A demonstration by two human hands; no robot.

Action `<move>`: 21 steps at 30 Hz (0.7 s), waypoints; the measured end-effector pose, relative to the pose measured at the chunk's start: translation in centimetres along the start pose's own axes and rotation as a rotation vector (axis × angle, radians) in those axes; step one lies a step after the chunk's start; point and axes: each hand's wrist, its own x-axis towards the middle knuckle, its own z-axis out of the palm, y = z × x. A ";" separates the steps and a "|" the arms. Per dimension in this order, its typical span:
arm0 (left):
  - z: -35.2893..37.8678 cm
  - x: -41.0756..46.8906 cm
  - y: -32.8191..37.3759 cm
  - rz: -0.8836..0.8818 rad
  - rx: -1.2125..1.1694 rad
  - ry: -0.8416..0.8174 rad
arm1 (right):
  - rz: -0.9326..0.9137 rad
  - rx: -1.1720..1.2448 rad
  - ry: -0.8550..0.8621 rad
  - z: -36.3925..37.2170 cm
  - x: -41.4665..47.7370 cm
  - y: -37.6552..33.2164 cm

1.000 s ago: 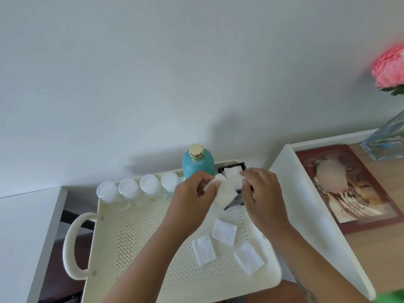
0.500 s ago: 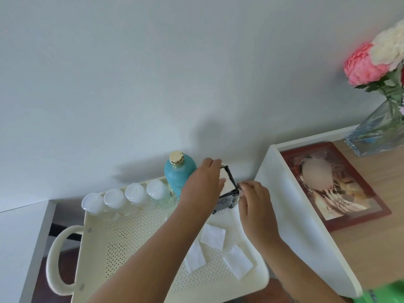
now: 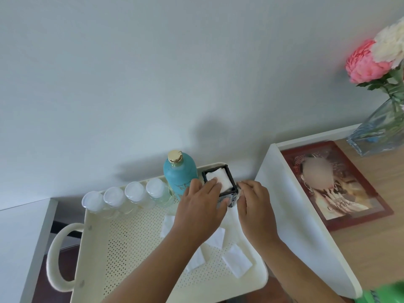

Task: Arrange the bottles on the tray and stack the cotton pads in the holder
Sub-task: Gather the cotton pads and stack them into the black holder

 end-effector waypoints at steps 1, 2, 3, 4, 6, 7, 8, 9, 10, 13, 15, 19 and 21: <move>0.2 0.1 -0.1 0.001 -0.007 -0.007 | -0.001 0.001 0.002 0.0 0.0 0.0; 0.3 0.1 -0.2 0.002 -0.016 -0.010 | -0.003 0.000 0.001 -0.1 -0.1 0.0; 0.4 0.0 -0.3 0.004 -0.023 -0.010 | -0.006 -0.003 -0.003 -0.1 -0.2 0.0; 0.5 0.0 -0.4 0.010 -0.029 -0.009 | -0.010 -0.010 -0.008 -0.1 -0.3 0.0; 0.4 -0.4 -0.6 0.024 -0.048 0.003 | -0.014 -0.021 -0.025 -0.3 -0.4 0.0; 0.2 -0.7 -0.7 0.031 -0.064 0.018 | -0.005 -0.017 -0.039 -0.4 -0.5 -0.1; 0.0 -1.1 -0.9 0.036 -0.083 0.040 | 0.008 -0.008 -0.055 -0.5 -0.6 -0.2; -0.2 -1.5 -1.2 0.036 -0.104 0.064 | 0.020 0.003 -0.067 -0.7 -0.7 -0.3; -0.4 -2.0 -1.5 0.033 -0.126 0.090 | 0.024 0.011 -0.072 -0.9 -0.8 -0.5; -0.3 -3.8 -3.2 0.004 -0.210 0.179 | -0.003 0.021 -0.026 -1.5 -1.8 -1.3; 0.0 -5.3 -4.6 -0.069 -0.264 0.205 | -0.078 0.019 0.045 -1.7 -3.2 -1.8; 1.8 -8.7 -7.9 -0.232 -0.281 0.142 | -0.258 0.012 0.024 -0.8 -6.4 -3.0; 2.9 -10.0 -9.4 -0.289 -0.261 0.086 | -0.284 0.003 -0.085 0.4 -7.6 -3.5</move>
